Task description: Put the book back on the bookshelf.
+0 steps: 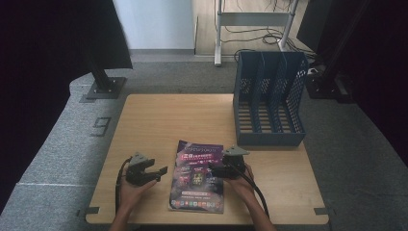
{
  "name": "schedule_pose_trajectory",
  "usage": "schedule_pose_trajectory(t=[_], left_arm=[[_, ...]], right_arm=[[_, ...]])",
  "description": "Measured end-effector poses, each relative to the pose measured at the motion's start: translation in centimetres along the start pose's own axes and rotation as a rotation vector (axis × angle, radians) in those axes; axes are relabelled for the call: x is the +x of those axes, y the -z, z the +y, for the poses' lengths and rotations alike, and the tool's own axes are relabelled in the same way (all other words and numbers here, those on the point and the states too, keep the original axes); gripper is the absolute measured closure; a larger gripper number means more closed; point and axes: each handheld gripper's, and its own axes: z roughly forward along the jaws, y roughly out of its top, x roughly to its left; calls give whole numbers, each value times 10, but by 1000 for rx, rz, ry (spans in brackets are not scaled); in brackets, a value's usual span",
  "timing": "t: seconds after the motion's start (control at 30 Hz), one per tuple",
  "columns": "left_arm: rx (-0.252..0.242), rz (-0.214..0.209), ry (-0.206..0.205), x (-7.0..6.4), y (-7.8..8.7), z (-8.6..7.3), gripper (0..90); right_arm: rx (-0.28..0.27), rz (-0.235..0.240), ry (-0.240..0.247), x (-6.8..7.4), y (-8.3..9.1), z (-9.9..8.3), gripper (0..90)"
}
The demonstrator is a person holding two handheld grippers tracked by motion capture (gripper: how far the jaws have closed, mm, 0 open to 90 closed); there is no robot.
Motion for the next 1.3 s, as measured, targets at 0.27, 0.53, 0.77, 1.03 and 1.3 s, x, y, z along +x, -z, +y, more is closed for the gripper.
schedule_pose_trajectory(t=[0.27,0.53,0.77,1.03,1.3], left_arm=[[8,-1,-9,-2,-1,1,296],[16,10,-11,-4,-4,1,296],[31,7,-26,-10,-9,1,295],[39,0,-30,-15,-14,1,292],[66,-13,-44,-21,-30,7,281]], right_arm=[[16,3,5,4,-4,-3,154],[62,15,20,9,-17,-9,150],[72,1,32,9,-20,-12,150],[84,-6,-4,5,-23,-17,136],[99,-5,-19,4,-24,-15,136]])
